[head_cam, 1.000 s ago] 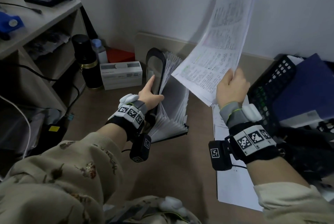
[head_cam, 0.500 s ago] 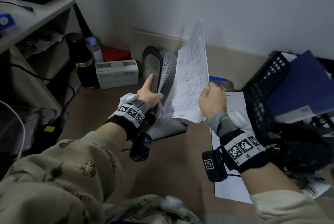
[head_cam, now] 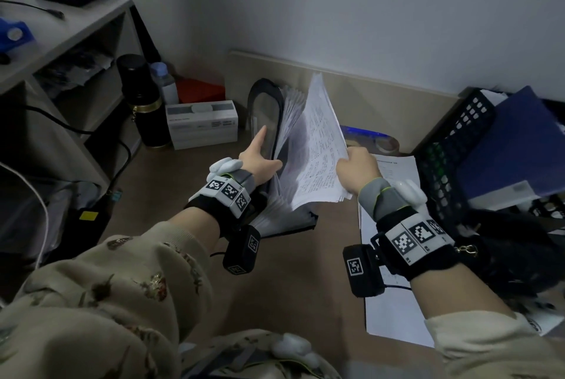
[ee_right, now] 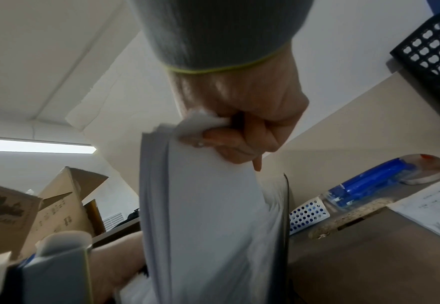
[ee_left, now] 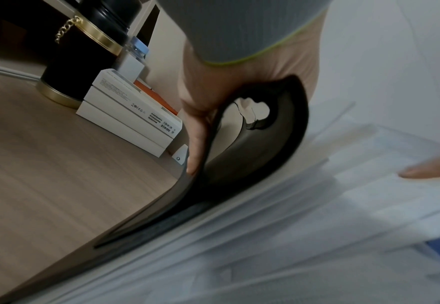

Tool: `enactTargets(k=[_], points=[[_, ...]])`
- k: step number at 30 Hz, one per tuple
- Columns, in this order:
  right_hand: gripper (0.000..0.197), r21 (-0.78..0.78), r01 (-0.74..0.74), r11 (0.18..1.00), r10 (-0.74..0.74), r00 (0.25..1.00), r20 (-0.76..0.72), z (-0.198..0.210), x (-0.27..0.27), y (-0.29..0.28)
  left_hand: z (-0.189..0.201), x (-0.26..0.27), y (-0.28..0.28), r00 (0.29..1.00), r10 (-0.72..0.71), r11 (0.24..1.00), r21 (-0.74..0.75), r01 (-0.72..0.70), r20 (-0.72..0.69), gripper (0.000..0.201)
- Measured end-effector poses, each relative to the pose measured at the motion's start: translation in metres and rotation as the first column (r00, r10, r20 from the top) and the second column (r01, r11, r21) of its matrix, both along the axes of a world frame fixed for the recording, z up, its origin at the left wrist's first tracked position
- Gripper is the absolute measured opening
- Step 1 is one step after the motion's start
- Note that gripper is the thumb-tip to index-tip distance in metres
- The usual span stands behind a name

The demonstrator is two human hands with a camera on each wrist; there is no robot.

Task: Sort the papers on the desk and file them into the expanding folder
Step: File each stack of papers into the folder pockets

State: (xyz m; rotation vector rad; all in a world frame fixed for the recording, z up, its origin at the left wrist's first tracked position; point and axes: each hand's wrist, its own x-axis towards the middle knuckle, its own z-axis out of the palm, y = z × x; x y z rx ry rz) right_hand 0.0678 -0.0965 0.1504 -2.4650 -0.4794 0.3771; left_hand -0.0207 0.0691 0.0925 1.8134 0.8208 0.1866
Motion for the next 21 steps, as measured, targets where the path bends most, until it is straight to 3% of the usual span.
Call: enactTargets(k=[6, 9, 15, 17, 19, 21], points=[[0.017, 0.041, 0.023, 0.999, -0.014, 0.979, -0.202, -0.003, 0.010, 0.023, 0.000, 0.000, -0.002, 1.000, -0.029, 1.000, 0.004, 0.029, -0.011, 0.091], [0.021, -0.073, -0.047, 0.996, 0.031, 0.976, -0.214, -0.011, 0.008, 0.031, 0.000, -0.001, 0.002, 1.000, -0.012, 1.000, -0.002, 0.012, -0.021, 0.091], [0.004, -0.191, -0.104, 0.976, 0.056, 0.969, -0.242, -0.024, 0.005, 0.046, 0.003, -0.005, 0.009, 0.999, 0.001, 1.000, -0.008, -0.001, -0.037, 0.091], [0.011, -0.280, -0.122, 0.952, 0.078, 0.984, -0.163, -0.025, 0.002, 0.052, 0.004, -0.006, 0.010, 0.999, -0.006, 1.000, -0.018, 0.006, -0.035, 0.092], [0.022, -0.393, -0.100, 0.914, 0.134, 0.989, 0.060, -0.023, -0.002, 0.055, 0.005, -0.007, 0.011, 0.999, -0.010, 1.000, -0.022, 0.009, -0.034, 0.092], [0.025, -0.384, -0.059, 0.922, 0.161, 0.958, 0.239, -0.020, -0.005, 0.058, 0.005, -0.008, 0.013, 0.999, -0.008, 1.000, -0.019, 0.007, -0.039, 0.092]])
